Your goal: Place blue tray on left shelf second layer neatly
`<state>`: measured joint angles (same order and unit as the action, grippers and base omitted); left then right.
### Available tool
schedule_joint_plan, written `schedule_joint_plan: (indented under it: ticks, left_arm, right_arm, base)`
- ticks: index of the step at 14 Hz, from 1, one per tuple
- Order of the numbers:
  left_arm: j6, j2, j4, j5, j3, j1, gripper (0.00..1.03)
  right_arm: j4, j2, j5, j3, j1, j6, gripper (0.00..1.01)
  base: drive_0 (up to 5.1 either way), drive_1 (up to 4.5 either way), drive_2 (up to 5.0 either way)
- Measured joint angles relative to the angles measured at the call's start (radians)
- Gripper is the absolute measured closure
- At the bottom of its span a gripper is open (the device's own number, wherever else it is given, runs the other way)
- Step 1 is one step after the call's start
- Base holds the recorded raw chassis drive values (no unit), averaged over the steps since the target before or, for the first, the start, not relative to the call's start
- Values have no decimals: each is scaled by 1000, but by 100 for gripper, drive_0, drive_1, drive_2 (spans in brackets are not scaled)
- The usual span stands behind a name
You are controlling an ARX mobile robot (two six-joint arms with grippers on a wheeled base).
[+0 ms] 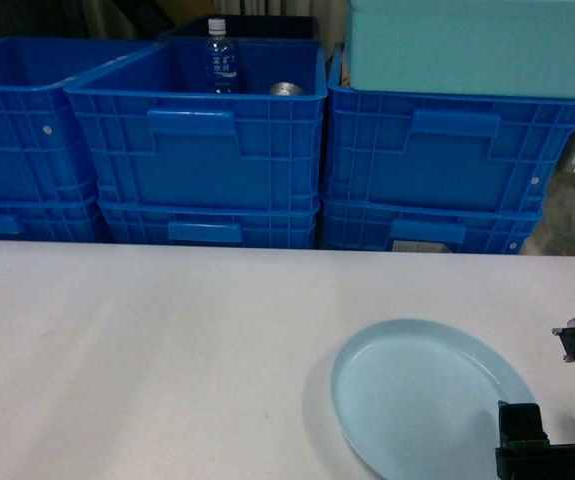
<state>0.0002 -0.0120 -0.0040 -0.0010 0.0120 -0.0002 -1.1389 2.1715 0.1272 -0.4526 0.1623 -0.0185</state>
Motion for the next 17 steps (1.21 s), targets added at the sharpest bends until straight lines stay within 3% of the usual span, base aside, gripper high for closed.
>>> schedule_joint_plan:
  ticks: [8, 9, 14, 17]
  left_arm:
    - [0, 0, 0, 0, 0, 0, 5]
    - [0, 0, 0, 0, 0, 0, 5]
    - [0, 0, 0, 0, 0, 0, 5]
    - [0, 0, 0, 0, 0, 0, 5]
  right_arm:
    - [7, 0, 0, -4, -14, -26, 96]
    - [2, -2, -10, -5, -19, -26, 100]
    - [-45, -4, -21, 12, -28, -23, 99]
    - [-74, -102, -29, 58, -45, 15, 99]
  base:
    - [0, 0, 0]
    - [0, 0, 0]
    - [0, 0, 0]
    - [0, 0, 0]
